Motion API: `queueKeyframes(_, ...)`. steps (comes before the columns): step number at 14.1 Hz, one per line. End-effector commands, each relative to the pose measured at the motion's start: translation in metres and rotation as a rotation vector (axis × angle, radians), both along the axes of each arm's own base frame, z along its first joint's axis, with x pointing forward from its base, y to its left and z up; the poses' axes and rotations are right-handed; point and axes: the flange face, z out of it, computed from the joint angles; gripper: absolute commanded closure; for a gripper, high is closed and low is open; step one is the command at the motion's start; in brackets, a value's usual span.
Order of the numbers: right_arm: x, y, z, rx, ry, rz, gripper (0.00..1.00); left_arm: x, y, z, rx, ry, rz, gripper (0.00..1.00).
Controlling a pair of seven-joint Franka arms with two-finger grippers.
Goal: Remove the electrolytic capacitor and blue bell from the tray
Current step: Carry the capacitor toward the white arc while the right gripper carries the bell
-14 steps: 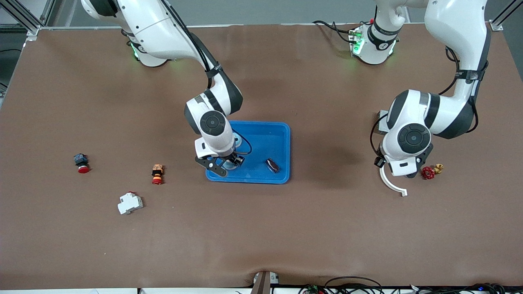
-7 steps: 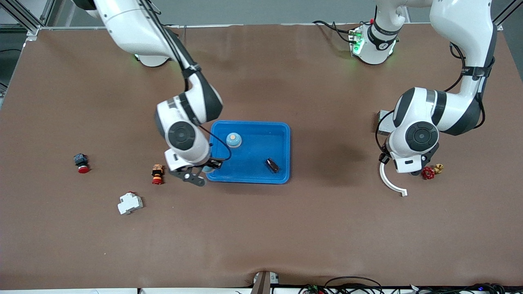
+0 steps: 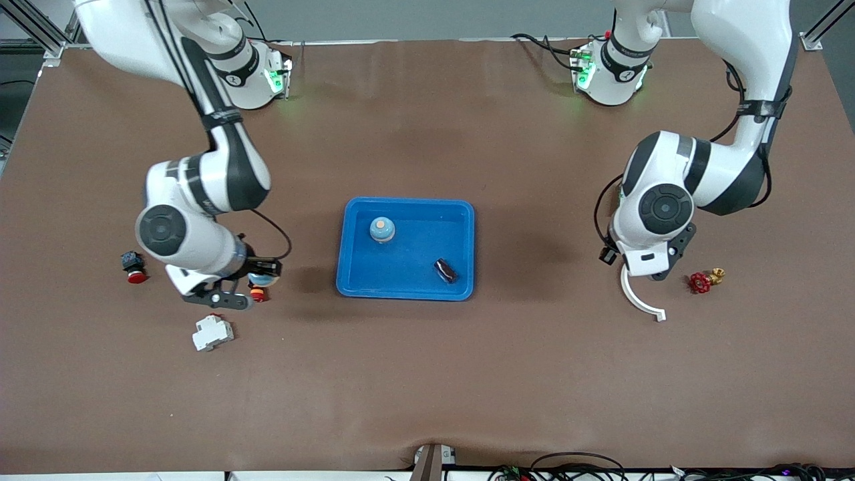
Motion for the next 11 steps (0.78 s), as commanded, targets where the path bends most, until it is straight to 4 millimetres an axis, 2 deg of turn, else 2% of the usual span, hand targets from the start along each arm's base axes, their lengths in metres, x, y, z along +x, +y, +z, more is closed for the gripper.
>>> queueKeyframes(1, -0.021, -0.035, 0.003, 0.030, -0.028, 0.071, 1.00, 0.009, -0.027, 0.009, -0.032, -0.028, 0.061, 1.00)
queueKeyframes(5, -0.029, -0.102, -0.014, 0.044, -0.059, 0.160, 1.00, 0.023, -0.080, -0.006, -0.031, -0.055, 0.137, 1.00)
queueKeyframes(8, -0.042, -0.143, -0.039, 0.043, -0.095, 0.238, 1.00, 0.029, -0.088, -0.001, -0.042, -0.073, 0.154, 1.00)
queueKeyframes(11, -0.058, -0.187, -0.062, 0.033, -0.129, 0.300, 1.00, 0.024, -0.101, -0.004, -0.037, -0.073, 0.156, 1.00)
